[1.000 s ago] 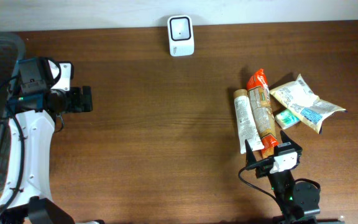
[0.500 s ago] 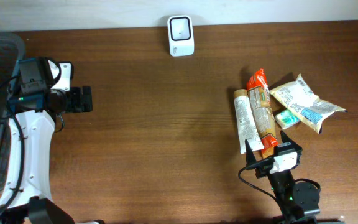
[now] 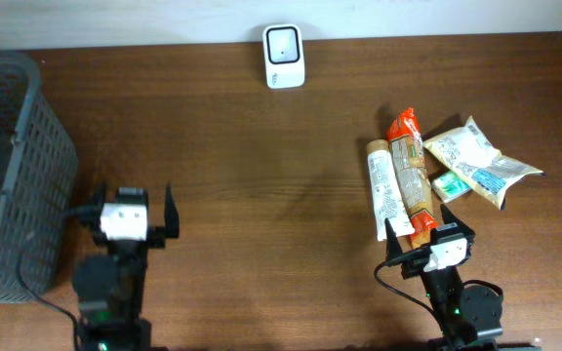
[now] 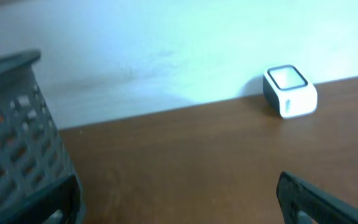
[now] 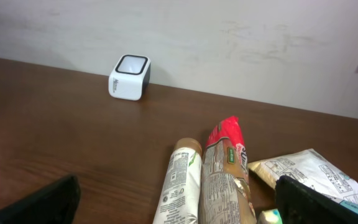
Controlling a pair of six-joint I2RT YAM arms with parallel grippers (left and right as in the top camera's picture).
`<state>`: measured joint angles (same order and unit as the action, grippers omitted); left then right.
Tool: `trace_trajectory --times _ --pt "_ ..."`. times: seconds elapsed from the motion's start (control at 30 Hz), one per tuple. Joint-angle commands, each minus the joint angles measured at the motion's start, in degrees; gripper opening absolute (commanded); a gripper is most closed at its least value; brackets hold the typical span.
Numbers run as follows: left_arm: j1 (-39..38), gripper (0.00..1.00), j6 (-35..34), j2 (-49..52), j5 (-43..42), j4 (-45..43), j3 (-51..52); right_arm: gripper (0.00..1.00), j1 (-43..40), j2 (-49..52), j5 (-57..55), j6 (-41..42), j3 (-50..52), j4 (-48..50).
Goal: Scan the item barcode
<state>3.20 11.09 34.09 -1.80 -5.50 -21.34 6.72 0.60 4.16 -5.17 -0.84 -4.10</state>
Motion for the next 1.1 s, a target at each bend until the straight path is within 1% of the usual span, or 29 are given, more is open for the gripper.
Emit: trace_trajectory --times 0.0,0.17,0.27,0.33,0.43,1.07 --pt "-0.4 0.99 0.6 -14.8 -0.3 -2.6 13.7 0.99 -0.4 -0.4 -0.3 -0.4 0.5 0.0" --pt "-0.4 0.99 1.4 -25.3 -0.3 -2.4 20.9 0.99 -0.4 -0.4 -0.3 -0.4 0.5 0.0" --pt "-0.4 0.99 1.7 -29.0 -0.3 1.1 20.9 0.99 -0.4 -0.4 -0.3 -0.4 0.5 0.0" --pt "-0.4 0.99 1.9 -33.3 -0.3 7.0 20.9 0.99 -0.4 -0.4 -0.3 -0.4 0.5 0.0" --pt "-0.4 0.99 1.8 -33.8 0.1 10.1 20.9 0.99 -0.4 -0.4 -0.3 -0.4 0.5 0.0" --pt "-0.4 0.99 1.8 -33.8 -0.1 10.1 20.8 0.99 -0.4 -0.4 -0.3 -0.4 0.5 0.0"
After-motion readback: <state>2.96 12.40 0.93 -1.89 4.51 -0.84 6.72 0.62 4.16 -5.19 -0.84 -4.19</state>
